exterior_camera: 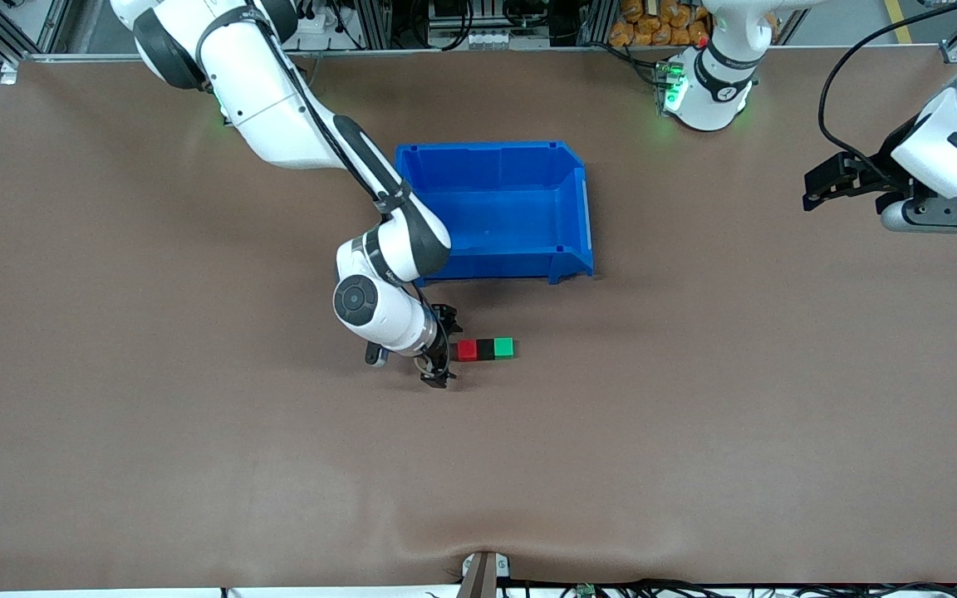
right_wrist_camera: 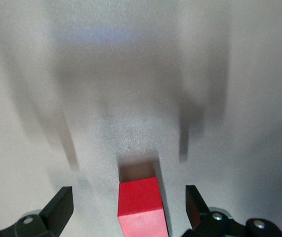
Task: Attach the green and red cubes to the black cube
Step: 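Open the right gripper and release the red cube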
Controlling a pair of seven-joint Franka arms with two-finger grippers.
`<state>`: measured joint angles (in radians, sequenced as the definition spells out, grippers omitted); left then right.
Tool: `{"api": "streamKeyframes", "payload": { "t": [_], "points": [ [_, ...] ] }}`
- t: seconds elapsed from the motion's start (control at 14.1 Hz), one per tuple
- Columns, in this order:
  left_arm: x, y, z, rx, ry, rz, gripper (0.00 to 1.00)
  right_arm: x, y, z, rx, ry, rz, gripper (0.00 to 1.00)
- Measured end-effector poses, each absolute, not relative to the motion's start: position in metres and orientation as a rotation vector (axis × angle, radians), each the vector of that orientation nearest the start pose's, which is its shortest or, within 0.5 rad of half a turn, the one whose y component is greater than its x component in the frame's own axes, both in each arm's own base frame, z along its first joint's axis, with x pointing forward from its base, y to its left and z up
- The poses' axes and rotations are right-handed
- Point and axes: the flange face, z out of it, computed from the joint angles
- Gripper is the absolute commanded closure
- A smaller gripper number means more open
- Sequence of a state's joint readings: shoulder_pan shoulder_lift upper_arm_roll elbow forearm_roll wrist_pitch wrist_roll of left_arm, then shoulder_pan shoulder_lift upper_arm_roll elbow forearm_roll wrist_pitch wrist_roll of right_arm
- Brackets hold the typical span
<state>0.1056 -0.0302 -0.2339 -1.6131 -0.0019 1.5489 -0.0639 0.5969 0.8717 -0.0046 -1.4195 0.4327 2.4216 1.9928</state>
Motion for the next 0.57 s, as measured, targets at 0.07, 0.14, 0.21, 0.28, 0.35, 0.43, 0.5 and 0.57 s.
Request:
{"api": "streamKeyframes", "payload": {
  "t": [0.07,0.14,0.21,0.28,0.35,0.43,0.5,0.57],
  "points": [
    [0.5377,-0.0715,0.6188,-3.131,0.101,0.054,0.00,0.6127,0.4144,0.1882,-1.922,2.194,0.369,0.00],
    [0.5377,-0.0716,0.6188,-3.131,0.101,0.054,0.00,0.6133,0.4141,0.1888,-1.924,2.193,0.367,0.00],
    [0.5377,-0.0716,0.6188,-3.131,0.101,0.054,0.00,0.6140,0.4142,0.1898,-1.926,2.191,0.365,0.00],
    [0.5377,-0.0716,0.6188,-3.131,0.101,0.054,0.00,0.6146,0.4142,0.1910,-1.933,2.188,0.361,0.00],
    [0.5377,-0.0716,0.6188,-3.131,0.101,0.054,0.00,0.6151,0.4138,0.1915,-1.943,2.187,0.356,0.00],
    [0.5377,-0.0716,0.6188,-3.131,0.101,0.054,0.00,0.6156,0.4134,0.1920,-1.949,2.186,0.353,0.00],
    [0.5377,-0.0716,0.6188,-3.131,0.101,0.054,0.00,0.6163,0.4130,0.1931,-1.957,2.184,0.350,0.00],
    [0.5377,-0.0716,0.6188,-3.131,0.101,0.054,0.00,0.6177,0.4118,0.1945,-1.964,2.185,0.348,0.00]
  ]
}}
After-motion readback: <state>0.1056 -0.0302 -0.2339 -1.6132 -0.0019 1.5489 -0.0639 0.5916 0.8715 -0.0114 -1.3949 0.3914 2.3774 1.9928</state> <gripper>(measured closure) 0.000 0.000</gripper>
